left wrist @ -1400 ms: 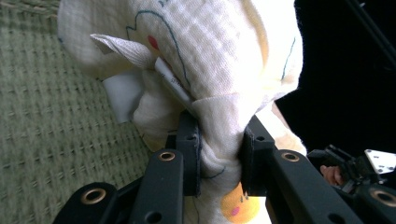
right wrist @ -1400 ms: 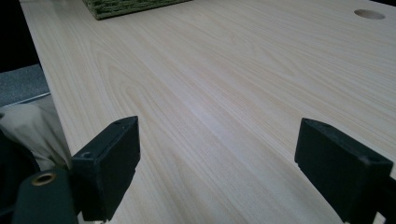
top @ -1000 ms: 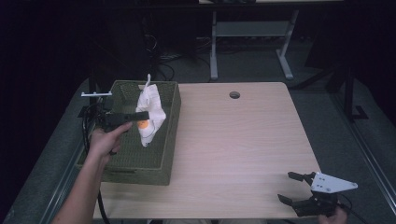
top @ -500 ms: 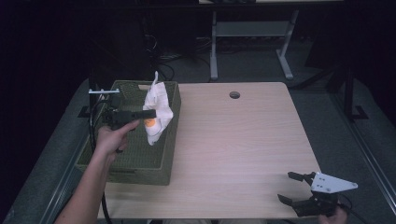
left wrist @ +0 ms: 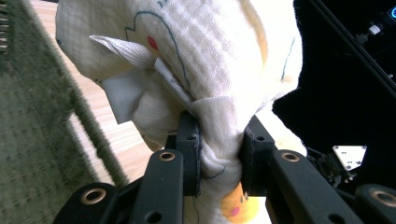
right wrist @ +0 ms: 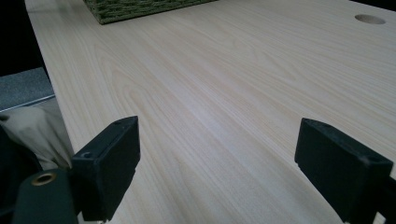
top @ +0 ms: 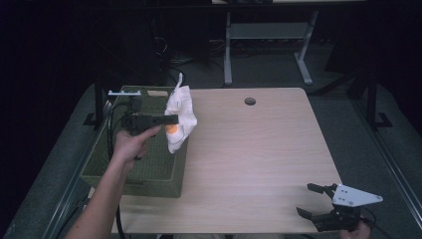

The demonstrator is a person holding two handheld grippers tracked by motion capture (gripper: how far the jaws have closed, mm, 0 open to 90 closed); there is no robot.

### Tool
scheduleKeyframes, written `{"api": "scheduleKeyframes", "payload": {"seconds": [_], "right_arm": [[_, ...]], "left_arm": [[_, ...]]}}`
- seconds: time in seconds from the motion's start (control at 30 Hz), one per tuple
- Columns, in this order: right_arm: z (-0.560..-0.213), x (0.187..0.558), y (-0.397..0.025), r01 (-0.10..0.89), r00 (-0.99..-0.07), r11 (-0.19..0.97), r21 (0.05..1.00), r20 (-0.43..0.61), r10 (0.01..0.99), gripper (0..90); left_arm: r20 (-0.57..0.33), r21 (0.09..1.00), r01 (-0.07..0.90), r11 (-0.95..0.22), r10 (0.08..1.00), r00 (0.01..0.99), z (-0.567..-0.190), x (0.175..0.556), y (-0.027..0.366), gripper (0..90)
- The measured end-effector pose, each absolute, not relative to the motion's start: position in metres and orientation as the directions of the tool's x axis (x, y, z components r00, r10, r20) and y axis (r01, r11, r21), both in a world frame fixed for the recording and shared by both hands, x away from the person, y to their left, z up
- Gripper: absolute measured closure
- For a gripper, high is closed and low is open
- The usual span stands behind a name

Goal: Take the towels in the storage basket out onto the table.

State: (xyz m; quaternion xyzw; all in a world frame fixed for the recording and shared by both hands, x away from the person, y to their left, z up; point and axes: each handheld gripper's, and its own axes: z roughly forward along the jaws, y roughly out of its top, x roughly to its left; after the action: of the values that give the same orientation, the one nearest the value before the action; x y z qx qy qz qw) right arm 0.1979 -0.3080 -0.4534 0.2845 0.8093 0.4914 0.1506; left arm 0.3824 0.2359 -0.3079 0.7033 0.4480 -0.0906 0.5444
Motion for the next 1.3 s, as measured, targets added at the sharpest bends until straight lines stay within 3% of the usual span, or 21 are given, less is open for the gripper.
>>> {"api": "scheduleKeyframes", "payload": {"seconds": [1.3], "right_arm": [[-0.453, 0.199, -0.308, 0.296, -0.8, 0.342, 0.892, 0.036, 0.599, 13.8]], "left_arm": [[-0.601, 0.654, 0.737, -0.172, 0.473, 0.644, -0.33, 0.402, 0.128, 73.5]]}}
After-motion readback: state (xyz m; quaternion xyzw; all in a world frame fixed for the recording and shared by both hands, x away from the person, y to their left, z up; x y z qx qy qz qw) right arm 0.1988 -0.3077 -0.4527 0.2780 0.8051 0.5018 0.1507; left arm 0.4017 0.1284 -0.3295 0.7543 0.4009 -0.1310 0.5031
